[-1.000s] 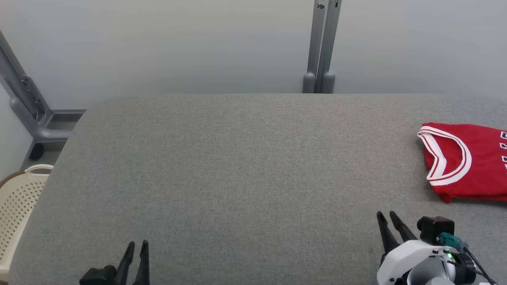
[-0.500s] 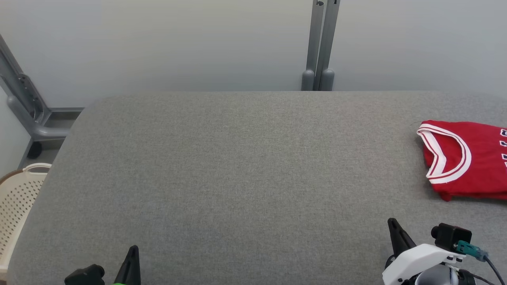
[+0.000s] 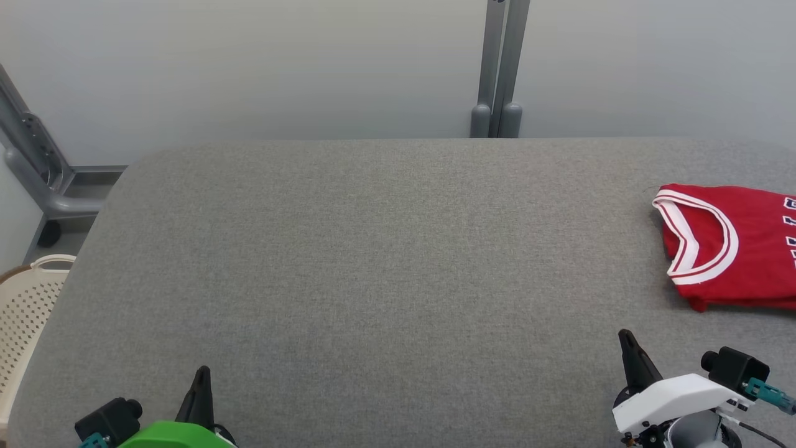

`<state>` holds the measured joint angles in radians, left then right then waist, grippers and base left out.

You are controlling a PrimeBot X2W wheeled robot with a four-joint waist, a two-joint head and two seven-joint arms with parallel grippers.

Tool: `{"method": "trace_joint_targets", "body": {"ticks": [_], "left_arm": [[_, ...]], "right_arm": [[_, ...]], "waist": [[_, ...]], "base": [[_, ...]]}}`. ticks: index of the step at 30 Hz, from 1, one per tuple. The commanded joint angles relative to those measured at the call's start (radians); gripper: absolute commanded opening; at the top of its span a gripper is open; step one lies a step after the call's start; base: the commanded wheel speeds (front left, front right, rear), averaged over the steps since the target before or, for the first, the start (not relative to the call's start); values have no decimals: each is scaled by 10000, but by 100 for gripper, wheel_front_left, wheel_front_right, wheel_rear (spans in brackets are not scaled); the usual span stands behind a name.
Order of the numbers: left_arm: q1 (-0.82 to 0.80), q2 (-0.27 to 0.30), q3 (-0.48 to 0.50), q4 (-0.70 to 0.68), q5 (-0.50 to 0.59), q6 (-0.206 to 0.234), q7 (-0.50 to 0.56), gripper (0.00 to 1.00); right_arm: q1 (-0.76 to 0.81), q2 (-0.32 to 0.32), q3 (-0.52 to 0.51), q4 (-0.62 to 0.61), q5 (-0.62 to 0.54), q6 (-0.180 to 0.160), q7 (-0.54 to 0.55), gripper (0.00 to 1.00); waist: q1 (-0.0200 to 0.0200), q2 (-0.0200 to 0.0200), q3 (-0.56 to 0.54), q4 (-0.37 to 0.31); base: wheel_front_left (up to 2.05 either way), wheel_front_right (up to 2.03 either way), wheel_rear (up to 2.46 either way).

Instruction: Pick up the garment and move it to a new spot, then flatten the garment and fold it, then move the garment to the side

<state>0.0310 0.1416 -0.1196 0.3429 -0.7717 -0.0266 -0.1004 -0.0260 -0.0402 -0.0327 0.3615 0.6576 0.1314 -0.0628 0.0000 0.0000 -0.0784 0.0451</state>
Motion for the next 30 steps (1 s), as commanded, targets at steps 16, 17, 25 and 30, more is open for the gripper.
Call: {"method": "trace_joint_targets", "body": {"ticks": [16, 17, 25, 30], "left_arm": [[-815, -201, 656, -166, -2168, -302, 750, 0], [-843, -212, 688, -167, -2274, -316, 794, 0], [-1051, -307, 913, -170, -3075, -417, 1096, 0], [-1152, -369, 1051, -171, -3558, -479, 1272, 0]], "right_arm": [[-46, -70, -206, -698, 2490, -4, 225, 0], [-43, -72, -215, -724, 2611, -4, 233, 0], [-17, -80, -287, -920, 3558, -3, 316, 0], [-2, -85, -329, -1037, 4117, -3, 357, 0]], "waist": [[0, 0, 142, -79], [0, 0, 151, -84], [0, 0, 217, -120], [0, 0, 259, -143]], "base": [[0, 0, 0], [0, 0, 0], [0, 0, 0], [0, 0, 0]]}}
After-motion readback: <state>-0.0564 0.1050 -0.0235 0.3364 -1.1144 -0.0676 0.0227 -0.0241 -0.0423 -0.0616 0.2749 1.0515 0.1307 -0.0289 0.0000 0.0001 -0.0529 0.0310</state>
